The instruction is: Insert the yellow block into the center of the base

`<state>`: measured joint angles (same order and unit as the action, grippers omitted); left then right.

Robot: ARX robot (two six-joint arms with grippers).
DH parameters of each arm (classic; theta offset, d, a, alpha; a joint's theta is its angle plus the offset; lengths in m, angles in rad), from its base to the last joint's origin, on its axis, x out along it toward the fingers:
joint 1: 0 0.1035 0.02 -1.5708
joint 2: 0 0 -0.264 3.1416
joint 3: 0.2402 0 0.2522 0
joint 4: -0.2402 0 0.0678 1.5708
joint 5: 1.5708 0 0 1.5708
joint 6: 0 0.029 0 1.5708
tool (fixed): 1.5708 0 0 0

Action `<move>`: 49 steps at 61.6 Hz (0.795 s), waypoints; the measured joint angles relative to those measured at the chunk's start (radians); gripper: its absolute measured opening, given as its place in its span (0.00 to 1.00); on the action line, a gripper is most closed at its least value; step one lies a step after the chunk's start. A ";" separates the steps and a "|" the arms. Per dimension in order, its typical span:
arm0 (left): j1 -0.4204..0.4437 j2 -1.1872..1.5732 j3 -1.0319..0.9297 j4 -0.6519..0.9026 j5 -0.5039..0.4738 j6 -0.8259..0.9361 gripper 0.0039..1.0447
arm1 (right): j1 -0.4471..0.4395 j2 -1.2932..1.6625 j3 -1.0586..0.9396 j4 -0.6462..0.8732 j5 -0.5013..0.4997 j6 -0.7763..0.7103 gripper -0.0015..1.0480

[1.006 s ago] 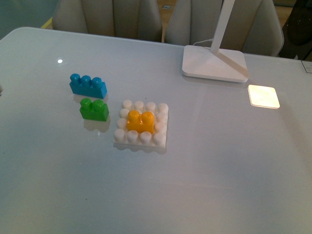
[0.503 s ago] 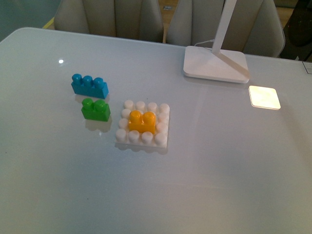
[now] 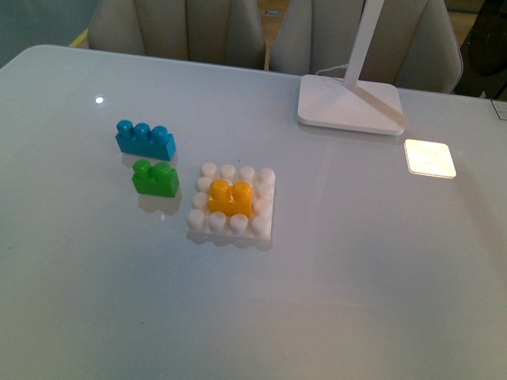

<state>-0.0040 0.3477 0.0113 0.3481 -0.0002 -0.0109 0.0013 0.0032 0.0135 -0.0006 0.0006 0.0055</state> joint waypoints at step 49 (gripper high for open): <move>0.000 -0.341 0.001 -0.347 0.000 0.000 0.03 | 0.000 0.000 0.000 0.000 0.000 0.000 0.91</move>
<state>-0.0036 0.0067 0.0120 0.0013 0.0002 -0.0109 0.0013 0.0032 0.0135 -0.0006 0.0006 0.0051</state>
